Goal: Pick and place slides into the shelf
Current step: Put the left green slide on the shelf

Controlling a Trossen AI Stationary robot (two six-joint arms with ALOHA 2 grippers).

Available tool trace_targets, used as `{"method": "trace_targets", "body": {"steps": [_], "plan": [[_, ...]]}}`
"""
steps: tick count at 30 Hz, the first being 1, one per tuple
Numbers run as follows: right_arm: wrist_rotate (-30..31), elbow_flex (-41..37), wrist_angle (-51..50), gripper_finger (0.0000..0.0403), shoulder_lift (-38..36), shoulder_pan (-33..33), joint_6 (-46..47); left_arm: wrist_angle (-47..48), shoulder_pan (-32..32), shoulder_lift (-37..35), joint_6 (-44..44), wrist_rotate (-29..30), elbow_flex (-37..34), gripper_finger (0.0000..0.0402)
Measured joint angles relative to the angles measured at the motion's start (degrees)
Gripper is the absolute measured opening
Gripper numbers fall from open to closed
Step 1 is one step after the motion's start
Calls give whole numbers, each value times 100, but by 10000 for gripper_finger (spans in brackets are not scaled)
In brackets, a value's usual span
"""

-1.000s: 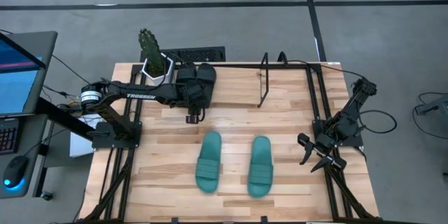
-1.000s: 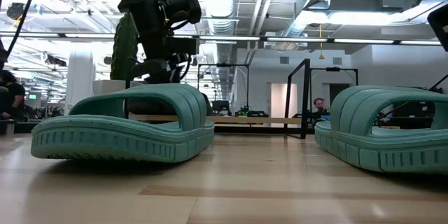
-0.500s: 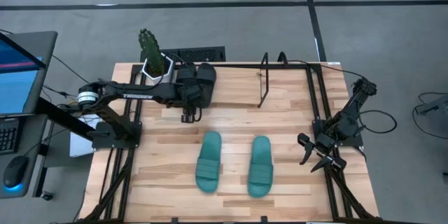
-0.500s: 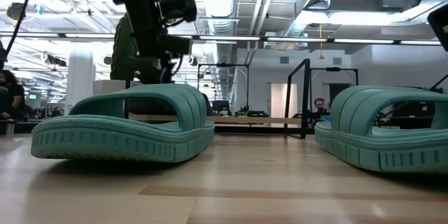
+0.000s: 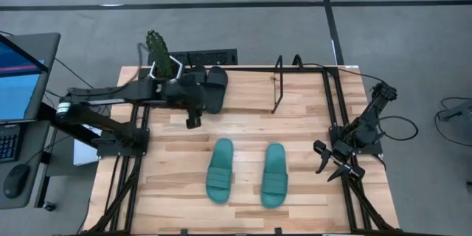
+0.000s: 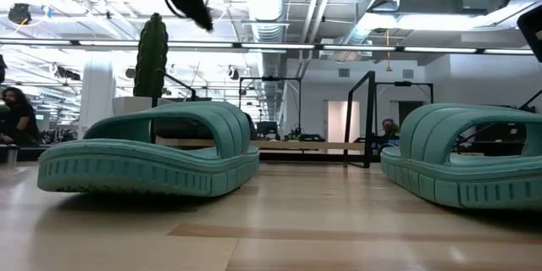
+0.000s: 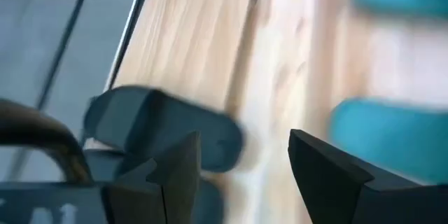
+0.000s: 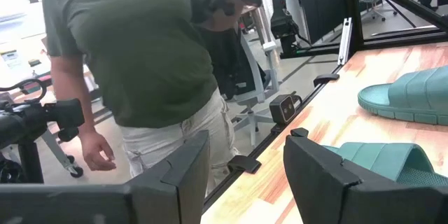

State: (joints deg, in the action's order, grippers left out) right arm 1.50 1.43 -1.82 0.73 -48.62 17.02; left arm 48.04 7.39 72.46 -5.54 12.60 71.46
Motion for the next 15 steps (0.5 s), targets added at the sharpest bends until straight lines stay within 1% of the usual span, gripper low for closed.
{"method": "trace_targets", "body": {"steps": [3, 7, 12, 15], "plan": [[2, 0, 1, 169, 0, 0, -1, -72, -223, -397, 673, -188, 0, 203], [2, 0, 2, 169, 2, 0, 0, -157, -656, -727, 1555, -182, 0, 203], [1, 0, 2, 169, 0, 0, 0, -156, -1362, -771, 2305, -179, -19, 203], [2, 0, 2, 169, 2, 0, 0, -427, -1785, -719, 2756, -176, -227, 203]]}}
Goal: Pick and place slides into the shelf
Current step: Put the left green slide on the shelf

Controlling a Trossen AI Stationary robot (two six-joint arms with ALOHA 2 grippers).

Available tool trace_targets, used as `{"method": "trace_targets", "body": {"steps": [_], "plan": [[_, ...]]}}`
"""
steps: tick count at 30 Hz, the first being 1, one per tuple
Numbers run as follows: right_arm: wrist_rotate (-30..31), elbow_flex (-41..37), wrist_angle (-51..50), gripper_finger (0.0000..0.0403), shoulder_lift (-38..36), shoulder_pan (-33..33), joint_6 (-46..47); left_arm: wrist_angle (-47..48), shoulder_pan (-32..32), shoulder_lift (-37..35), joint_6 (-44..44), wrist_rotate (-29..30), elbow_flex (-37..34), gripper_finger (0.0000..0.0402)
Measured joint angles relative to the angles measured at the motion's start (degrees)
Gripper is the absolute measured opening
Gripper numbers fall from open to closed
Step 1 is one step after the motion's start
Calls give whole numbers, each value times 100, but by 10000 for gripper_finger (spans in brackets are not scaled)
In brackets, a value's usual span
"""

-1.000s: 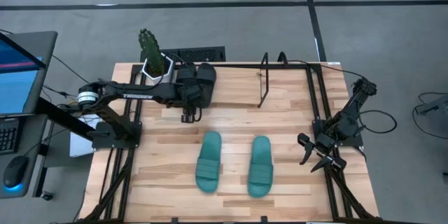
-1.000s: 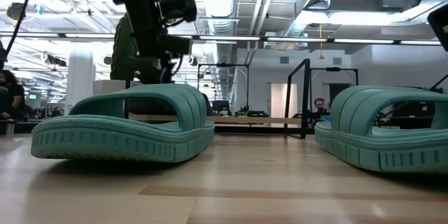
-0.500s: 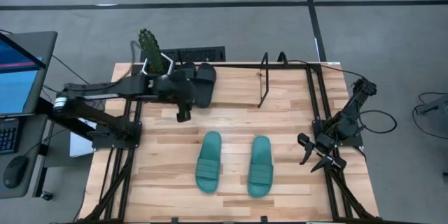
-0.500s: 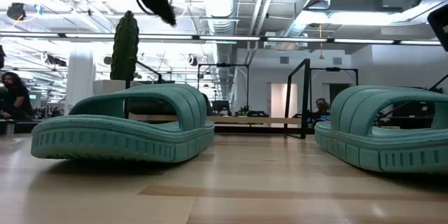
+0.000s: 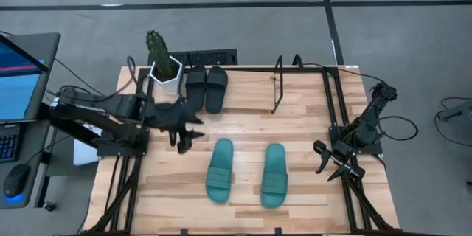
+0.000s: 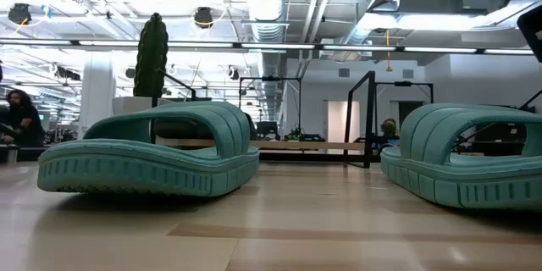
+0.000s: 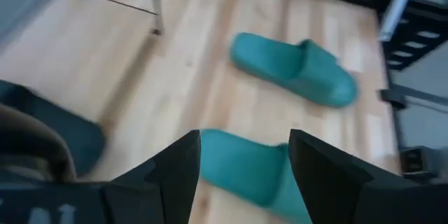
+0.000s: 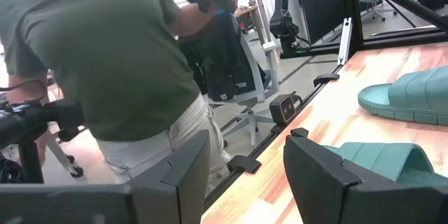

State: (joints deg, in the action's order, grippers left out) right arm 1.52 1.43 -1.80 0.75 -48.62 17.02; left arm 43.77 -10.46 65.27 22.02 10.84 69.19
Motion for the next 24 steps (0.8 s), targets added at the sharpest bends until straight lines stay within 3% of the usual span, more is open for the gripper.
{"method": "trace_targets", "body": {"steps": [10, 16, 24], "plan": [[0, 0, 3, 169, -2, 0, -2, -1212, -1096, 281, 1744, 363, -928, 203], [3, 0, 2, 169, -2, 2, -2, -1728, -1226, 698, 2337, 548, -971, 203], [523, -2, 93, 169, -2, 0, -35, -2369, -1221, 1398, 2505, 88, -973, 203]]}}
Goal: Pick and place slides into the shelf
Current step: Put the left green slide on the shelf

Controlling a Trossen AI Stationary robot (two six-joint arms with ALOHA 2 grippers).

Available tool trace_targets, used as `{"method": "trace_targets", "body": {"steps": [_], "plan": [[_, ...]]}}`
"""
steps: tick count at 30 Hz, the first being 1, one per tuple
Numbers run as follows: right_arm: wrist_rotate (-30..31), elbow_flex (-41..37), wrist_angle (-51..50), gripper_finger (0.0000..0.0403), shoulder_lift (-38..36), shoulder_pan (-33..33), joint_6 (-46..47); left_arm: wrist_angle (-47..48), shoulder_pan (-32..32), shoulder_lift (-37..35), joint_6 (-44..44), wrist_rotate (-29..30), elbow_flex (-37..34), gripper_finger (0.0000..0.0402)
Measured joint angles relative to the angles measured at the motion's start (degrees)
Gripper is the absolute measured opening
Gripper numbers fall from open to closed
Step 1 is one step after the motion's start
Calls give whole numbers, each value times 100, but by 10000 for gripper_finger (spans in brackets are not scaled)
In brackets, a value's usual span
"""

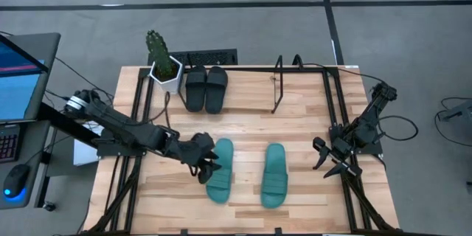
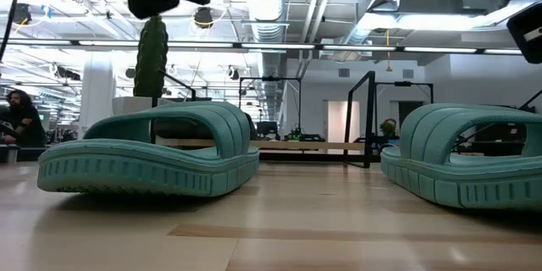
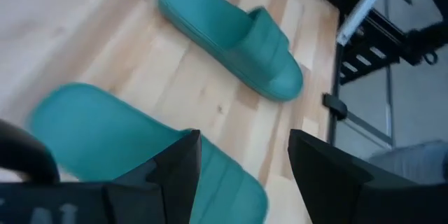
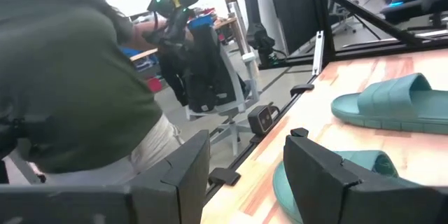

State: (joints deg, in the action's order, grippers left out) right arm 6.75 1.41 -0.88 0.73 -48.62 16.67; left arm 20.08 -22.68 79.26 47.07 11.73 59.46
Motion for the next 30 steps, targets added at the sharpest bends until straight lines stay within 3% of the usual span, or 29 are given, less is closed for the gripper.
{"method": "trace_targets", "body": {"steps": [6, 18, 25, 30], "plan": [[-1, 0, -4, 169, 1, 1, -6, -484, 10, 513, 536, -203, 0, 203], [-1, 2, -7, 169, 0, 0, -11, -83, 197, 1168, 337, -1966, 0, 203], [-3, 2, -10, 169, 0, 0, -13, 12, 131, 1165, 324, -2006, 348, 203], [-3, 2, -12, 169, 0, 2, -17, 957, 152, 1163, -434, -1706, 838, 203]]}}
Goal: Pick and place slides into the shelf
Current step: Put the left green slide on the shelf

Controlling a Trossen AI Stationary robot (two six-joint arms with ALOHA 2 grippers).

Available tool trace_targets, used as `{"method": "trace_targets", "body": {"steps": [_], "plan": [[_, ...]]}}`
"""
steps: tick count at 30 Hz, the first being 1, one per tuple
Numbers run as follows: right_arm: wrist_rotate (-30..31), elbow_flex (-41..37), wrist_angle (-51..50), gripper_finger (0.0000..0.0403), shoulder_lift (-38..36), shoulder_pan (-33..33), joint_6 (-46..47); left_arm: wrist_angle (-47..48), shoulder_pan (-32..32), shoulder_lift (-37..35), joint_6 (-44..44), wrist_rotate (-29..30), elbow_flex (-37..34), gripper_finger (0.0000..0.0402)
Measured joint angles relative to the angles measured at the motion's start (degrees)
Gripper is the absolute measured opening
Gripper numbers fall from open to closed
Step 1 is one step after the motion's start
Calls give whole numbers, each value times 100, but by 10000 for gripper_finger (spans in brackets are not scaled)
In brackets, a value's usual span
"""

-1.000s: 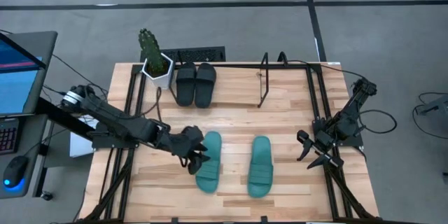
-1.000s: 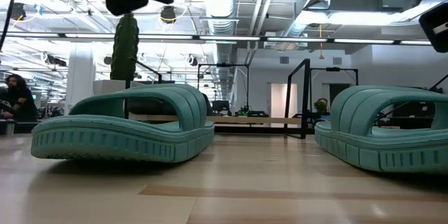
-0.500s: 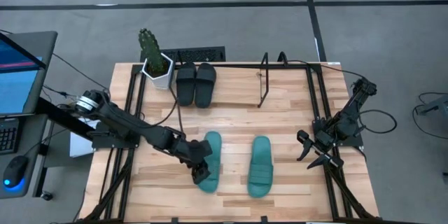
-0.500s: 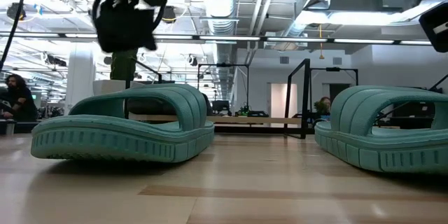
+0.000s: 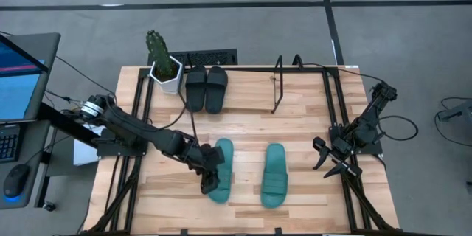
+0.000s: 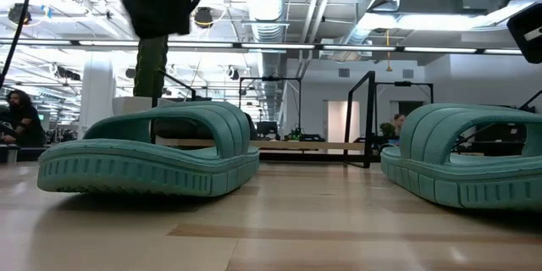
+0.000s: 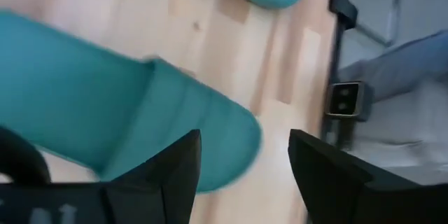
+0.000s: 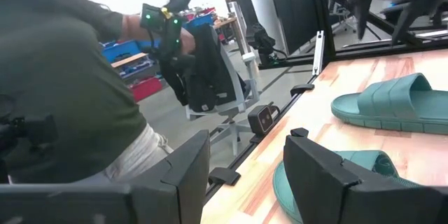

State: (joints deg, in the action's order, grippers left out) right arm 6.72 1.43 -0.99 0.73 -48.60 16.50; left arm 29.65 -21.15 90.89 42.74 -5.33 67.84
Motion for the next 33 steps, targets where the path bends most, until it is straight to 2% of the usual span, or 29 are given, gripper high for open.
{"method": "trace_targets", "body": {"steps": [6, 11, 17, 26, 33], "plan": [[0, 0, 0, 169, 0, -1, 2, 829, 90, 0, -1398, 842, 449, 203], [0, 0, 0, 169, 0, -1, 2, 1274, 288, 166, -2018, 971, 692, 203], [0, 0, -2, 169, 2, -2, 2, 1731, 535, 748, -2265, 467, 925, 203], [0, 0, 2, 169, 2, -2, 2, 1837, 615, 1504, -2544, -355, 1227, 203], [0, 0, 2, 169, 2, -2, 4, 1775, 616, 1766, -2573, -493, 1233, 203]]}}
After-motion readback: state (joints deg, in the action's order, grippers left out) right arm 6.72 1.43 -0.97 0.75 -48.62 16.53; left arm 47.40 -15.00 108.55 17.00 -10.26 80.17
